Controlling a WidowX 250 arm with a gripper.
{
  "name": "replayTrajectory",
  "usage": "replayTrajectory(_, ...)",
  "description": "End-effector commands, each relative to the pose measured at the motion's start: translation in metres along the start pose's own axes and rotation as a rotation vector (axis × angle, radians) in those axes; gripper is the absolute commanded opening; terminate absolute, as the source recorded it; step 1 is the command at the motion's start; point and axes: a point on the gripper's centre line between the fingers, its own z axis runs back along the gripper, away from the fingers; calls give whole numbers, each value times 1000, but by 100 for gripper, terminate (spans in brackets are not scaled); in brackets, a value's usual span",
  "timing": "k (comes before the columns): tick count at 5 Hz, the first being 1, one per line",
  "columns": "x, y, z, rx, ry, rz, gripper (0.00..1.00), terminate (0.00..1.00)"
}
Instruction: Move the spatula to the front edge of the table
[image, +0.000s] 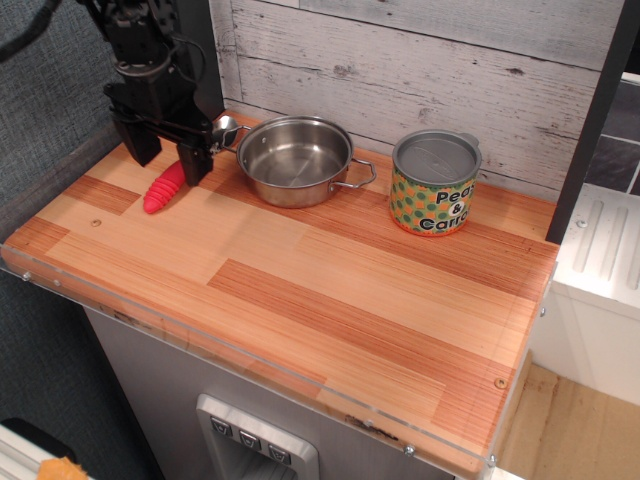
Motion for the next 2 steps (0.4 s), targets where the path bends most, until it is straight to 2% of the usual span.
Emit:
replayTrajectory(1,7,11,-3,12,-6,-6,100,0)
replayTrajectory(2,7,10,-4,11,1,-12,0,0)
